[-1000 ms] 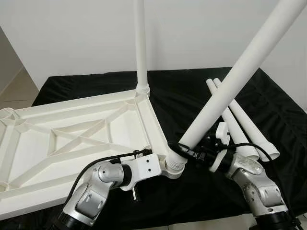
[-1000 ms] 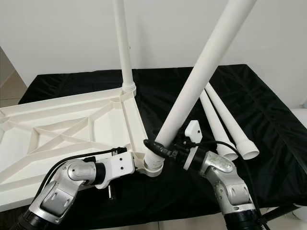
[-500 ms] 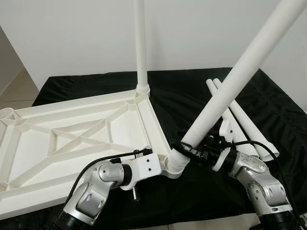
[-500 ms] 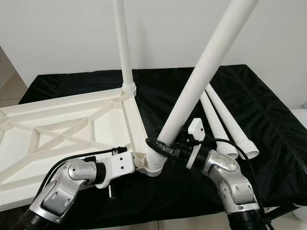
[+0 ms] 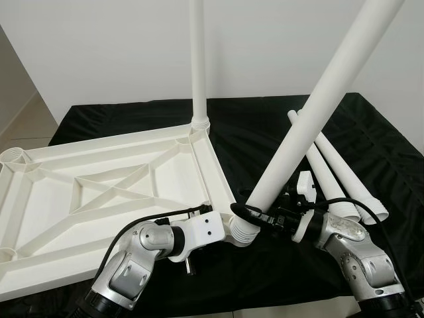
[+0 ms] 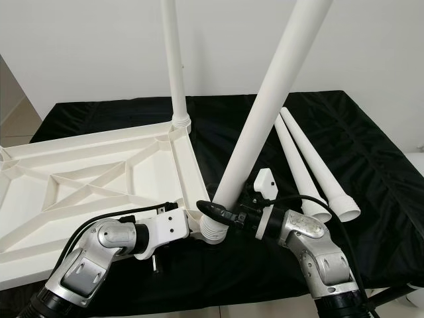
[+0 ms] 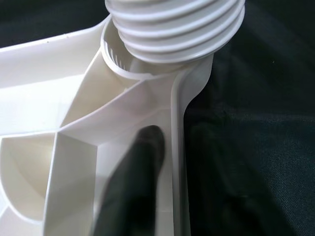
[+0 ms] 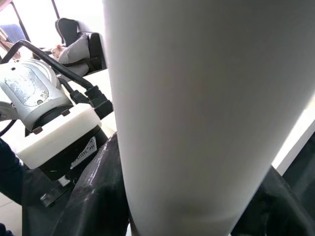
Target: Building children table
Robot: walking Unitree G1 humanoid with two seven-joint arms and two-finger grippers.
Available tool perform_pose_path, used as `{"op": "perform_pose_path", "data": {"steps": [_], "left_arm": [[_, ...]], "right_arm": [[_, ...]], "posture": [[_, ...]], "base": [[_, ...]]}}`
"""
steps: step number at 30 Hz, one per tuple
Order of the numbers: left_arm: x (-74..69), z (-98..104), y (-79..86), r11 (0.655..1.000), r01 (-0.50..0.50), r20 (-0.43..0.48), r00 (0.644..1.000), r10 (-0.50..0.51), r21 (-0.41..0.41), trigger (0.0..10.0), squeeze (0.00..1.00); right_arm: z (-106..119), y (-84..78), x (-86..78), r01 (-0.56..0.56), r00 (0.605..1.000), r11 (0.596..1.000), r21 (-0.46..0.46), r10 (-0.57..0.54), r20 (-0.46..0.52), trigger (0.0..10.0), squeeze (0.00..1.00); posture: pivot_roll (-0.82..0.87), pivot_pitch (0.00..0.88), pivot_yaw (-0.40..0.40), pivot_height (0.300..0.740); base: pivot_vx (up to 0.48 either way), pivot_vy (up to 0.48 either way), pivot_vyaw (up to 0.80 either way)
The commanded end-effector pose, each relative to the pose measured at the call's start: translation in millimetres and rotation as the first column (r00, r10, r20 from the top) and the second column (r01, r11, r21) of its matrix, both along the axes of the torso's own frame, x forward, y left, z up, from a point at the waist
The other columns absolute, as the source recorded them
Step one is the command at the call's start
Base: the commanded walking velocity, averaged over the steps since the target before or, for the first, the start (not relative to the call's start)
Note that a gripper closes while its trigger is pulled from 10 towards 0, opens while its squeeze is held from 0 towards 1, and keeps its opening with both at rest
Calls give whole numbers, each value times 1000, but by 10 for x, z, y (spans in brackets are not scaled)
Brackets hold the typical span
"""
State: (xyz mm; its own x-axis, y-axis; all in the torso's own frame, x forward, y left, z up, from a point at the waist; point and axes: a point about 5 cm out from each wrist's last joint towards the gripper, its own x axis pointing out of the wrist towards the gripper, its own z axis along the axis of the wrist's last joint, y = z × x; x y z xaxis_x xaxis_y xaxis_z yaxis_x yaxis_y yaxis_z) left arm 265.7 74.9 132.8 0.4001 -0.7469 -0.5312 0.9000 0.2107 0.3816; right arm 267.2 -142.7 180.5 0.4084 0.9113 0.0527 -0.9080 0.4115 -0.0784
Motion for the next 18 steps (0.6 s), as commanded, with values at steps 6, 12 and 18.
{"op": "perform_pose_path", "data": {"steps": [6,12,18], "left_arm": [[75,-137,122,986,-160,39,987,159,49,10000,0],[71,-119,113,988,-151,37,988,150,34,5333,0],[57,-109,114,990,-135,24,991,135,27,0,0]], "right_arm": [[-40,-25,-26,1,1000,1000,-22,-1,-24,10000,0],[-27,-37,-12,9,1000,1000,-22,-9,-15,10000,0],[-23,-72,-6,22,1000,999,-29,-22,-9,10000,0]], "posture": [[-158,98,56,740],[-159,99,62,740],[-161,100,65,740]], "base": [[0,0,0],[0,0,0],[0,0,0]]}}
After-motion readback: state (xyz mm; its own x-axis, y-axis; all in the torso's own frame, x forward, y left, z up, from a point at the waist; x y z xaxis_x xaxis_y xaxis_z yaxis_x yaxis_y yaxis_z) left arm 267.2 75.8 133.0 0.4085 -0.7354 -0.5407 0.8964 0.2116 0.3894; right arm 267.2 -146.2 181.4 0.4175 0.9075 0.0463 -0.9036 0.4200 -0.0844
